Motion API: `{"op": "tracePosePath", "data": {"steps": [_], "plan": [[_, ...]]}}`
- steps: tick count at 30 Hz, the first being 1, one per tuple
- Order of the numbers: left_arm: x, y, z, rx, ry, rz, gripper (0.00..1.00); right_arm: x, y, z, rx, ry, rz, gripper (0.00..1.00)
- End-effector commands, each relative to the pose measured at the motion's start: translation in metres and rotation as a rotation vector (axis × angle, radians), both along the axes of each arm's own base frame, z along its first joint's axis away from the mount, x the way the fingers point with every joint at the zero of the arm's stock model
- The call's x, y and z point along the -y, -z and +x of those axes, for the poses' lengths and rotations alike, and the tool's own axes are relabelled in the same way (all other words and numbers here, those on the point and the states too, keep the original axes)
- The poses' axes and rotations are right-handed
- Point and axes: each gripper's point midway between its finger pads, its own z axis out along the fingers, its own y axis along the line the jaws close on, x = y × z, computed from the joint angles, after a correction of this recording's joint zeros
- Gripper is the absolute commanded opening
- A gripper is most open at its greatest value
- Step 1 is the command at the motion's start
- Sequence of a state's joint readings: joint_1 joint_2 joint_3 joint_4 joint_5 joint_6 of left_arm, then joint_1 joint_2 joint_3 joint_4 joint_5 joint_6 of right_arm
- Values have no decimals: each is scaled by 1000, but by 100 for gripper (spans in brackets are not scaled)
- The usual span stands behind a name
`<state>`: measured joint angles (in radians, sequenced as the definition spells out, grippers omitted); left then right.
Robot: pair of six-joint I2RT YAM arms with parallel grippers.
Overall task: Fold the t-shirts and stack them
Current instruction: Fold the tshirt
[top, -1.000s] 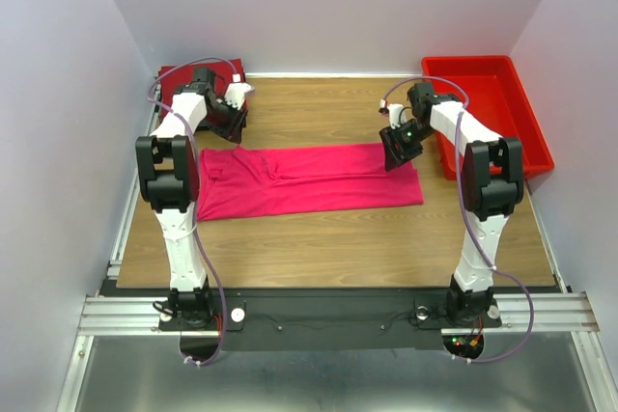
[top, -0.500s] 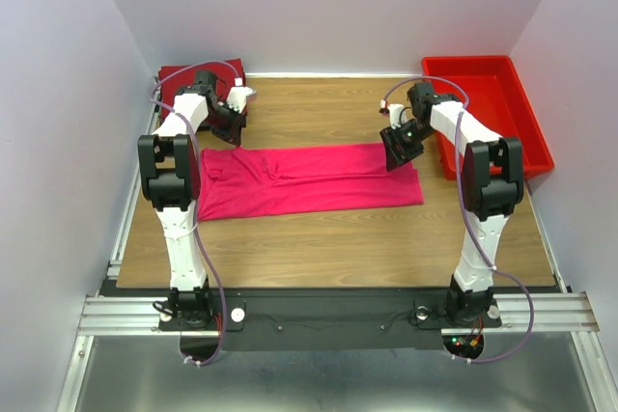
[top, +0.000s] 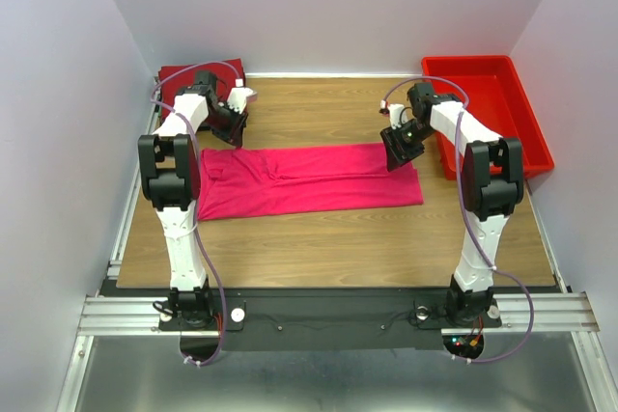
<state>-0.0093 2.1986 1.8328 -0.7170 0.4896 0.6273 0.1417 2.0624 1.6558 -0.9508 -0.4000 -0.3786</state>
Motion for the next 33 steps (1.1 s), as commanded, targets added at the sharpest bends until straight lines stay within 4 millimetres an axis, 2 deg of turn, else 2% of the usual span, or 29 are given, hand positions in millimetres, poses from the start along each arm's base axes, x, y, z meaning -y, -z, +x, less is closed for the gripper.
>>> {"op": "tracePosePath", "data": {"steps": [1, 4, 7, 12, 19, 20, 21, 27, 33], "plan": [[1, 8, -7, -35, 18, -7, 27, 3, -10, 2, 26, -3, -7, 54], [1, 6, -7, -30, 25, -5, 21, 4, -9, 1, 24, -2, -10, 54], [1, 6, -8, -32, 31, -4, 21, 3, -8, 1, 19, 0, -9, 54], [4, -3, -9, -14, 48, -21, 0, 3, -8, 2, 21, 3, -9, 54], [11, -41, -21, 67, 134, -48, 0, 2, -10, 1, 20, 7, -5, 54], [11, -40, -29, 58, 147, -46, 0, 3, -9, 1, 19, 7, -7, 54], [11, -49, -33, 86, 179, -40, 0, 3, -10, 0, 21, 6, -7, 54], [6, -49, -72, 82, 304, -2, 0, 5, -9, -3, 18, 3, -16, 53], [-2, -31, -114, 51, 446, 47, 0, 7, -8, -6, 14, -2, -29, 53]]}}
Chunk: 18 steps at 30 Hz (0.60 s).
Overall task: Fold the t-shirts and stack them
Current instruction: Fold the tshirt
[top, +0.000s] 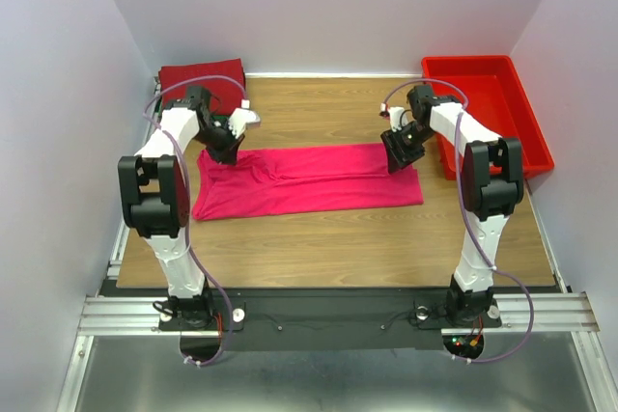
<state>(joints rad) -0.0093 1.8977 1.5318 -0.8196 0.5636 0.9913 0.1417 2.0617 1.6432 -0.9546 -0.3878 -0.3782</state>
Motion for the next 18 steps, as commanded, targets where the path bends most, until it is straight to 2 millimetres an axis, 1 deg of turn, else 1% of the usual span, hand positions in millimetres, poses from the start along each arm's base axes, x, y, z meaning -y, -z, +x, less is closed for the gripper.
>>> {"op": "tracePosePath", "data": {"steps": [1, 4, 5, 6, 7, 9, 10, 11, 14, 15, 16, 17, 18], "plan": [[-5, 9, -40, -24, 152, 36, 0, 6, -11, -2, 28, -8, -22, 53], [-10, 16, -57, -23, 205, 65, 0, 9, -9, -5, 24, -13, -34, 53], [-11, 20, -69, -26, 223, 73, 0, 9, -8, -7, 19, -14, -37, 53], [-14, 22, -72, -13, 249, 91, 0, 10, -7, -7, 21, -16, -40, 53], [-15, 30, -83, -29, 261, 95, 0, 11, -6, -8, 18, -17, -42, 53], [-19, 34, -94, -17, 289, 121, 0, 11, -6, -10, 16, -21, -46, 53], [-21, 32, -94, -6, 294, 131, 0, 11, -6, -10, 16, -20, -46, 53], [-22, 37, -99, -4, 296, 139, 0, 11, -6, -9, 17, -21, -46, 53], [-29, 46, -105, 0, 303, 176, 0, 12, -5, -10, 15, -24, -49, 53], [-30, 46, -104, 9, 301, 187, 0, 11, -5, -10, 12, -27, -48, 53], [-31, 45, -104, 17, 303, 192, 2, 11, -6, -10, 16, -28, -48, 53], [-31, 44, -104, 31, 314, 195, 15, 12, -5, -10, 14, -29, -50, 53], [-31, 39, -102, 54, 315, 197, 24, 12, -6, -10, 18, -32, -50, 53]]}}
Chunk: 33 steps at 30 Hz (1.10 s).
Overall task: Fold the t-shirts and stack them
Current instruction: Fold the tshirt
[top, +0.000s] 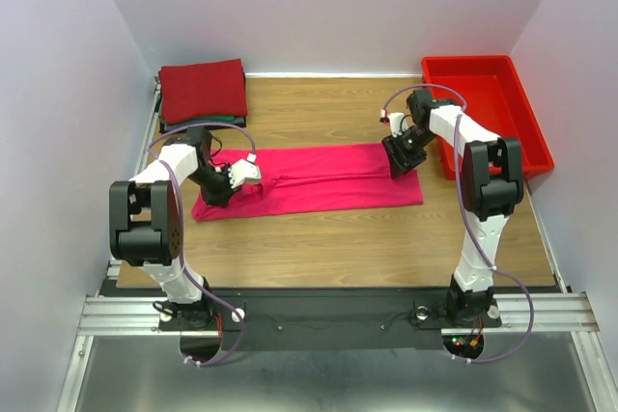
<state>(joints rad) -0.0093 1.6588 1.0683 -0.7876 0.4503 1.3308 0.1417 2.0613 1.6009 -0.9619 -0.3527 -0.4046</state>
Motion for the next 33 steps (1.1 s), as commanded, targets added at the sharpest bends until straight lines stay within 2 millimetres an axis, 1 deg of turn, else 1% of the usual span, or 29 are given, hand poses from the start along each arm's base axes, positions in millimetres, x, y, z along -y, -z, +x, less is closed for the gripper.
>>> {"op": "tracePosePath", "data": {"steps": [1, 3, 5, 6, 7, 8, 9, 10, 11, 12, 13, 14, 15, 17, 18, 20, 21, 23, 24, 26, 28, 30, 32, 33], "plan": [[-3, -20, 11, 106, 38, 15, 30, 3, -18, 3, 51, -17, -6, 53], [4, -30, 12, 97, 42, -23, 39, 3, -19, 3, 50, -16, -2, 53], [10, -41, 16, 66, 30, -60, 43, 1, -20, 3, 51, -18, 2, 53], [21, -55, 29, 52, 2, -123, 45, 0, -21, 5, 53, -19, 9, 53], [25, -57, 28, 42, -16, -144, 45, 0, -21, 5, 53, -19, 9, 53], [28, -66, 40, 69, -35, -164, 44, -1, -22, 5, 53, -17, 12, 53], [34, -68, 46, 63, -65, -202, 43, 0, -22, 5, 53, -15, 14, 53], [38, -75, 61, 91, -123, -228, 42, -1, -23, 5, 54, -16, 16, 53], [39, -73, 58, 53, -180, -237, 40, -1, -23, 5, 52, -16, 15, 53], [43, -76, 72, 91, -192, -245, 39, -1, -23, 5, 51, -16, 17, 53], [52, -72, 72, 73, -185, -256, 36, -1, -23, 4, 49, -16, 15, 53], [59, -69, 76, 66, -217, -265, 33, 0, -22, 5, 52, -15, 14, 53], [63, -64, 76, 50, -220, -267, 31, -1, -22, 4, 49, -15, 14, 53], [73, -58, 74, 37, -221, -274, 28, 0, -22, 5, 52, -15, 12, 53], [83, -51, 71, 27, -213, -272, 27, 0, -22, 5, 50, -15, 12, 53], [90, -41, 65, 13, -205, -252, 26, 0, -22, 5, 51, -12, 11, 53], [98, -31, 60, -1, -203, -247, 25, 0, -22, 4, 51, -13, 11, 53], [104, -21, 54, -21, -196, -233, 25, 0, -23, 3, 50, -11, 13, 53], [111, -15, 48, -33, -181, -229, 25, 0, -23, 3, 50, -11, 13, 53], [116, -8, 38, -54, -170, -221, 25, 0, -23, 3, 49, -11, 13, 53], [122, -5, 28, -59, -140, -207, 25, 0, -22, 2, 47, -12, 11, 53], [116, 3, 23, -56, -142, -165, 26, 1, -22, 3, 50, -12, 9, 53], [109, 2, 23, -47, -146, -135, 28, 0, -23, 4, 52, -12, 11, 53], [108, -2, 23, -39, -145, -132, 29, 1, -25, 4, 56, -13, 10, 53]]}}
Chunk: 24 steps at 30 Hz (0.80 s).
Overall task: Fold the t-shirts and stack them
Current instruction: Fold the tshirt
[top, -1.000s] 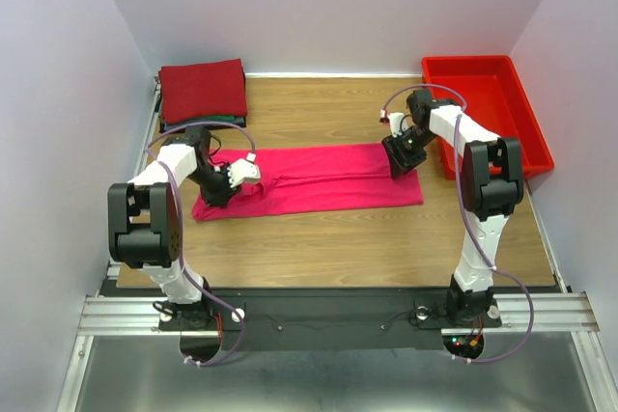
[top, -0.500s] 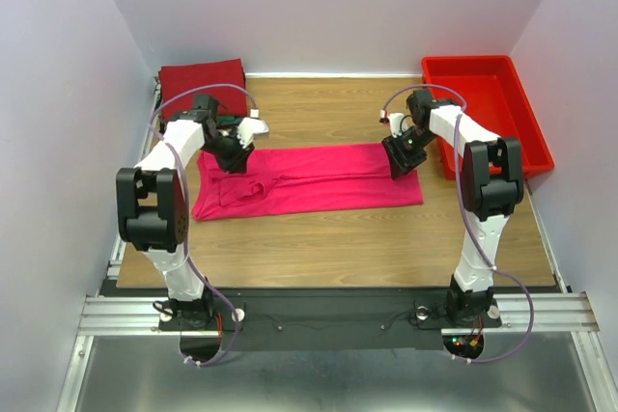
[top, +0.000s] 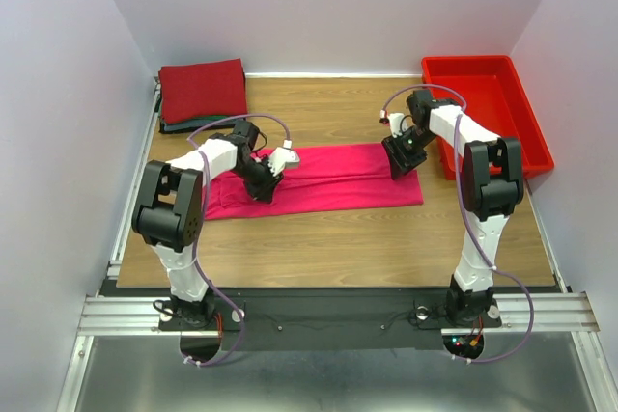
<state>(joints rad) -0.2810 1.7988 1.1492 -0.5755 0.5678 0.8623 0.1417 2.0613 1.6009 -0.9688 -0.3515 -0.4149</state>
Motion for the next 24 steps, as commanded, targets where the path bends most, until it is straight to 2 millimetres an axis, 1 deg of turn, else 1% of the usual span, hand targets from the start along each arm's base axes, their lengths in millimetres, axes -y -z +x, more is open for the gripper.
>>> {"op": "tracePosePath", "data": {"steps": [1, 3, 4, 5, 6, 7, 8, 10, 11, 13, 14, 15, 17, 18, 19, 21, 22, 24], "plan": [[-10, -23, 4, 66, -26, 23, 32, -1, -30, 8, 72, -5, 19, 53], [-13, -45, 7, 80, -48, -32, 34, -5, -37, 13, 93, -8, 39, 52], [-8, -66, 6, 108, -48, -97, 35, -7, -44, 20, 116, -9, 51, 52], [-14, -74, 8, 114, -84, -128, 36, -10, -48, 23, 126, -10, 63, 52], [-15, -77, 8, 128, -108, -156, 36, -13, -52, 26, 135, -11, 76, 52], [-16, -88, 7, 135, -177, -185, 36, -15, -52, 29, 140, -16, 77, 52], [-20, -87, 8, 143, -213, -181, 36, -18, -51, 36, 148, -20, 76, 52], [-25, -79, 6, 126, -289, -169, 36, -20, -44, 41, 146, -33, 53, 50], [-31, -75, 9, 126, -331, -140, 36, -21, -35, 45, 133, -34, 45, 50], [-39, -64, 14, 91, -413, -109, 33, -23, -25, 45, 121, -46, 19, 49], [-42, -62, 14, 74, -420, -113, 31, -23, -14, 42, 99, -56, 7, 48], [-47, -58, 15, 49, -443, -112, 27, -21, -8, 40, 89, -59, -14, 47], [-54, -53, 17, 31, -496, -96, 27, -18, 1, 36, 71, -69, -39, 45], [-57, -52, 19, 26, -513, -89, 26, -14, 9, 29, 48, -72, -63, 45], [-63, -50, 22, 31, -542, -69, 25, -13, 12, 26, 42, -77, -75, 44], [-68, -47, 23, 20, -586, -47, 22, -6, 19, 17, 20, -85, -106, 42], [-69, -45, 24, 9, -597, -39, 21, 0, 24, 6, -2, -88, -136, 42], [-76, -40, 24, -9, -657, 0, 19, 8, 28, -8, -23, -106, -167, 40]]}}
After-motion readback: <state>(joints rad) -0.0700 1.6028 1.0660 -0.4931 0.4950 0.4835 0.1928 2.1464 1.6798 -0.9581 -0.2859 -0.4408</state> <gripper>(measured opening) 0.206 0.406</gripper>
